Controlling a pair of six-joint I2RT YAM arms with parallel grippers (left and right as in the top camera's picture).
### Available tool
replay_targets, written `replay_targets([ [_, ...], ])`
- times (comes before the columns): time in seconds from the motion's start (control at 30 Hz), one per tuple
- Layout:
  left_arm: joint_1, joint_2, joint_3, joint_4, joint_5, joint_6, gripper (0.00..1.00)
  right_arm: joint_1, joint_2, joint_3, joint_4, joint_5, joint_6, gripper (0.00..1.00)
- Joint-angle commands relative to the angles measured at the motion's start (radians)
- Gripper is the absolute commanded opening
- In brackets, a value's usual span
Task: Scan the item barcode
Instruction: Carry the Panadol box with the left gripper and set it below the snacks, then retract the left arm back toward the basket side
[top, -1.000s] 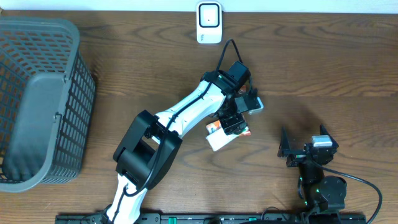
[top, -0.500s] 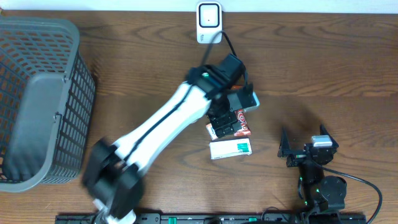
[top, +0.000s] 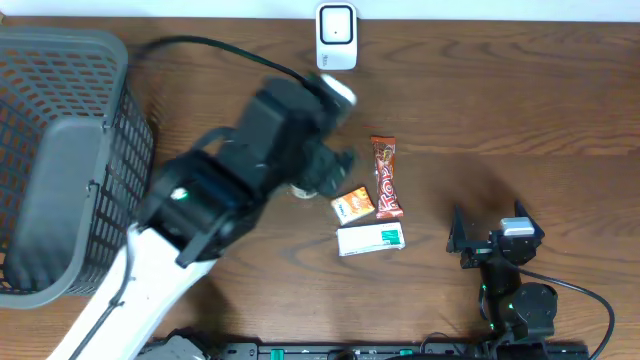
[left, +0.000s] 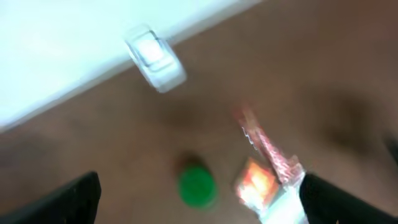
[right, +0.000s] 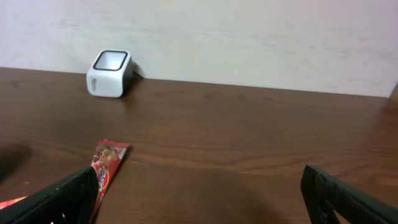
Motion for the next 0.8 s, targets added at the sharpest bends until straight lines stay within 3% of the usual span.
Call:
replay_targets([
  [0.0,0.125,-0.046,0.011,0.156,-0.15,-0.027,1.0,-0.009,-0.005,-0.001,-0.003,0.005,0.017,0.99],
  [0.13,0.276,-0.043,0.011,0.343,-0.15,0.062,1.0,-0.009,-0.005,-0.001,-0.003,0.005,0.017,0.99],
  [0.27,0.42,-0.04,0.011,0.404,-0.15,0.21,1.0,-0.009,-0.005,-0.001,0.005,0.005,0.017,0.99],
  [0.33,0.511,-0.043,0.011,0.428,-0.117,0.182,1.0,-0.008,-0.005,-0.001,-0.004,-0.018,0.013,0.99],
  [0.5,0.685,-0.081,0.01,0.363,0.126,0.13,1.0,-0.008,0.018,-0.001,0.002,0.035,0.032,0.99],
  [0.6,0.712,-0.125,-0.009,0.346,0.181,0.133,1.0,-0.008,0.019,0.009,0.048,-0.006,0.146,0.99],
  [0.77,0.697,-0.278,-0.159,0.397,0.229,0.214,1.0,-0.008,0.019,0.142,0.081,-0.085,0.147,0.99],
])
